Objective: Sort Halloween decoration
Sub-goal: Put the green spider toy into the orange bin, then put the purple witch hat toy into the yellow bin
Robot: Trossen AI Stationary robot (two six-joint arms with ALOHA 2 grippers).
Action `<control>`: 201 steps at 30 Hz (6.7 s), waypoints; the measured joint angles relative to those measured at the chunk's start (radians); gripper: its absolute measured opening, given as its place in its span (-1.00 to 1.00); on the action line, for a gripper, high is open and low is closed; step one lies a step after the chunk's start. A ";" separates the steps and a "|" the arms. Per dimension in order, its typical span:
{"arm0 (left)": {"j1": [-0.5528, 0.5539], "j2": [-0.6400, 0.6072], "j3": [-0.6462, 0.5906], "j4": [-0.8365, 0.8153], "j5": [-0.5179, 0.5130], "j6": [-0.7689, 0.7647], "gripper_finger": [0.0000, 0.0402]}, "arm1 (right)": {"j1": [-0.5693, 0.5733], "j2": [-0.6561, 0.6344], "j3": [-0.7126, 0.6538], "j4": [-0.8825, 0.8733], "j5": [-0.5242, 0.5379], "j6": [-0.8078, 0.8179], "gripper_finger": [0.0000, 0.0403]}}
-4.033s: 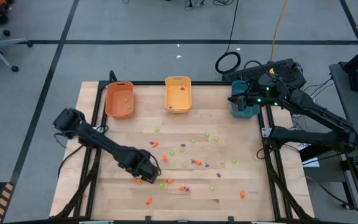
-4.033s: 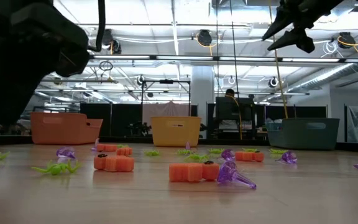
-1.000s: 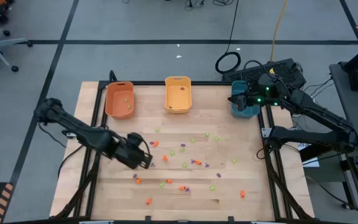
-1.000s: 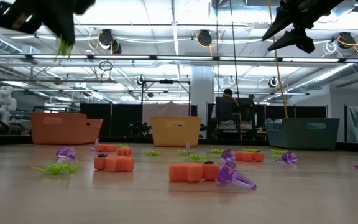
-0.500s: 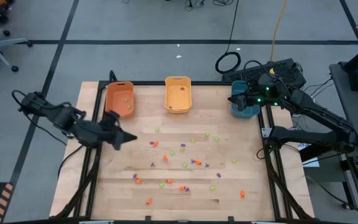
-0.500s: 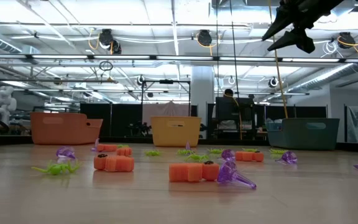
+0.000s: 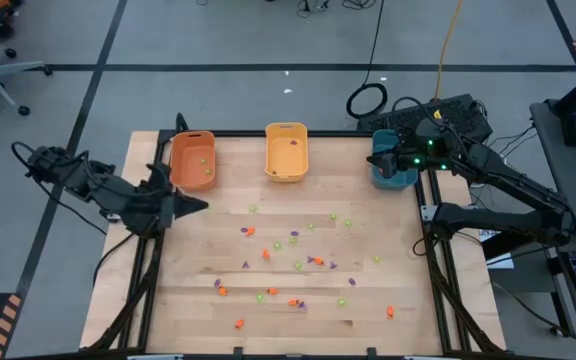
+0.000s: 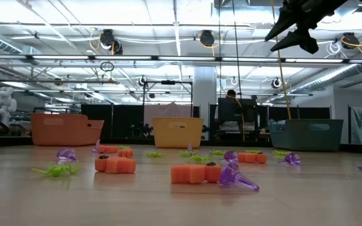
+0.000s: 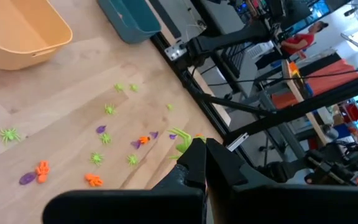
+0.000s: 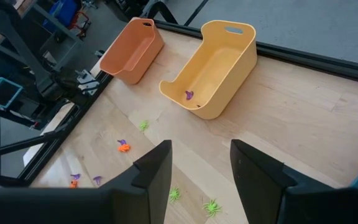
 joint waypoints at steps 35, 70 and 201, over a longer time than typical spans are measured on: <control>0.000 0.042 0.000 0.097 0.005 1.043 -1.00 | 0.000 0.000 0.000 0.000 0.000 0.018 -0.26; 0.044 0.111 -0.001 0.086 -0.381 0.624 -1.00 | 0.000 0.034 0.000 0.000 0.054 -0.031 -0.26; 0.730 0.119 -0.112 -0.092 0.393 0.597 -0.21 | 0.521 1.009 0.000 0.770 0.058 -0.346 -0.27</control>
